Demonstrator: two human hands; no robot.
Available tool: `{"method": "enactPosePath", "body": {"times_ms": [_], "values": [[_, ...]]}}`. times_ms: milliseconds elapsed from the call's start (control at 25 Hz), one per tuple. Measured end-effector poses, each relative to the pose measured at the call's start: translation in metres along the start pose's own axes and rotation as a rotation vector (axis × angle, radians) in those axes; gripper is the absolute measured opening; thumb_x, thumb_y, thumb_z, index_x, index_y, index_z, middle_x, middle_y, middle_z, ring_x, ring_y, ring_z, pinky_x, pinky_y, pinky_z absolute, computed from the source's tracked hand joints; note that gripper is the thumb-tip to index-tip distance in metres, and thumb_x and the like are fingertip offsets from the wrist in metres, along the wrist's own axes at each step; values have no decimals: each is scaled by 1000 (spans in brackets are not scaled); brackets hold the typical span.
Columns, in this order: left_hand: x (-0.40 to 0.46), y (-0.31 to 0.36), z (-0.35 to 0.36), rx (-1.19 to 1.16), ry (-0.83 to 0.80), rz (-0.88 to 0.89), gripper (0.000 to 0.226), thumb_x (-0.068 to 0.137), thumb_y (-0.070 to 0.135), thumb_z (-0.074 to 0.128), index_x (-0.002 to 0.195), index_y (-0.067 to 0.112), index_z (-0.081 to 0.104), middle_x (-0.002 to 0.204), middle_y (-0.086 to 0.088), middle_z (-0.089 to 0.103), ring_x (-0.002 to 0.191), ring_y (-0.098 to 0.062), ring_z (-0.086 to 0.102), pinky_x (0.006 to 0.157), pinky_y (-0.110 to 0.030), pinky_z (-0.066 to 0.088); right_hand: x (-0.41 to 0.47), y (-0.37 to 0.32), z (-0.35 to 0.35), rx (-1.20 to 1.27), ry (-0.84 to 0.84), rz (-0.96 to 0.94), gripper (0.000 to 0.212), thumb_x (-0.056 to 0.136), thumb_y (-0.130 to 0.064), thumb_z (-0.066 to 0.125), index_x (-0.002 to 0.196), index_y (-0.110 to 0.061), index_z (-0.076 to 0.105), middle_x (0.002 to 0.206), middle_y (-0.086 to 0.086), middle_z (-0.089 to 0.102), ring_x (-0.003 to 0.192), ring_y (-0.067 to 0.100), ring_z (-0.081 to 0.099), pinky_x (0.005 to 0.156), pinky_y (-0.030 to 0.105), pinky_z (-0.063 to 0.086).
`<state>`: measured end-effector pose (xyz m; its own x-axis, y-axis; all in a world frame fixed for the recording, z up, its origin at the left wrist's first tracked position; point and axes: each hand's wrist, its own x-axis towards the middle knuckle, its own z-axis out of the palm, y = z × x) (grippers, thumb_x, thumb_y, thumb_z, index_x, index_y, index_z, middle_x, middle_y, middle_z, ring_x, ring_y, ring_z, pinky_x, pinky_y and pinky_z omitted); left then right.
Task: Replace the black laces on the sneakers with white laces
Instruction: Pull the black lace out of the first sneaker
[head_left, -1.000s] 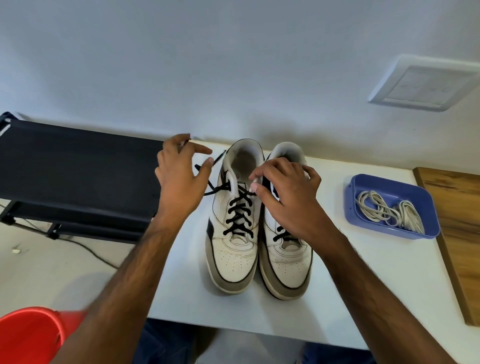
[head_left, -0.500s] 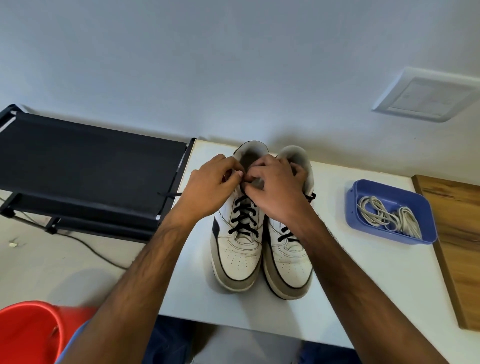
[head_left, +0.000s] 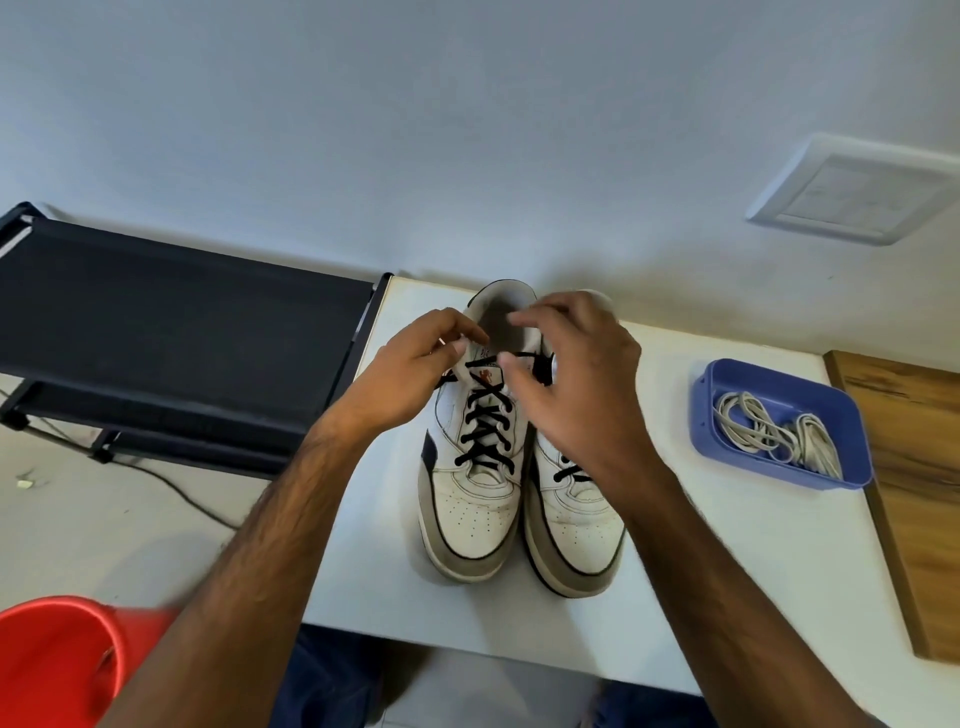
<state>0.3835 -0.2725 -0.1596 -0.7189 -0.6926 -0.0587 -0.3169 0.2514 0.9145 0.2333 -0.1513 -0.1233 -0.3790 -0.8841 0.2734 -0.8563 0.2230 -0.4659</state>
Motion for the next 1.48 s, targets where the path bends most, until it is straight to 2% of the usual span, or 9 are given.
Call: {"method": "enactPosePath", "body": {"times_ms": [200,360,560,720,880,1040,1160,1360,1480], "values": [[0,1,0,-48,-1,-24,23,101,27,45,118,35,58,102,-3,64,98,-27,63,92,-49,52,17,-21,17,-189,-240,-15,9,97,-34,62,97,-35,71,98,-12,66,121,14,48,115,58,14],[-1,-1,0,3,13,-26,25,106,20,46,122,34,56,100,7,56,95,-19,57,85,-36,46,15,-7,5,-205,-70,-23,7,91,-26,70,87,-33,68,91,-16,67,110,17,53,106,46,18],[-1,-2,0,0,18,-26,24,106,17,44,118,32,58,99,7,53,90,-15,54,84,-33,46,1,26,-39,131,69,259,14,94,-19,64,90,-32,61,100,-13,65,106,15,58,97,33,21],[-1,1,2,1,24,-13,23,106,17,45,118,32,58,97,7,54,89,-16,54,83,-37,47,-3,3,-17,-24,7,102,26,86,-26,59,111,-31,65,116,-10,61,120,17,52,111,46,24],[0,1,2,-2,28,-13,22,104,23,47,122,30,56,93,10,63,92,-22,62,89,-48,51,16,-23,12,-116,-217,2,13,96,-34,59,102,-35,71,103,-13,67,122,16,49,113,55,16],[0,1,1,47,29,-14,29,96,32,45,124,33,55,93,12,60,91,-16,58,92,-50,49,22,-23,14,-230,-289,6,12,98,-24,61,99,-32,71,93,-13,62,124,17,46,113,55,15],[-1,1,1,99,41,5,27,95,35,44,120,36,55,90,19,58,92,-13,58,94,-54,47,26,-20,0,-338,-289,-41,12,97,-22,63,103,-31,69,103,-13,60,124,19,45,111,51,16],[-1,0,0,126,66,26,22,101,25,42,112,34,59,89,12,57,88,-17,55,90,-57,47,19,27,-57,-120,-78,202,15,101,-23,56,94,-31,66,100,-11,64,111,20,53,96,39,20],[2,-2,3,209,56,74,28,96,32,38,103,38,65,91,17,54,92,-10,52,88,-56,48,-4,42,-84,-2,-241,215,22,99,-28,60,82,-40,62,93,-19,65,106,10,54,93,38,23]]}}
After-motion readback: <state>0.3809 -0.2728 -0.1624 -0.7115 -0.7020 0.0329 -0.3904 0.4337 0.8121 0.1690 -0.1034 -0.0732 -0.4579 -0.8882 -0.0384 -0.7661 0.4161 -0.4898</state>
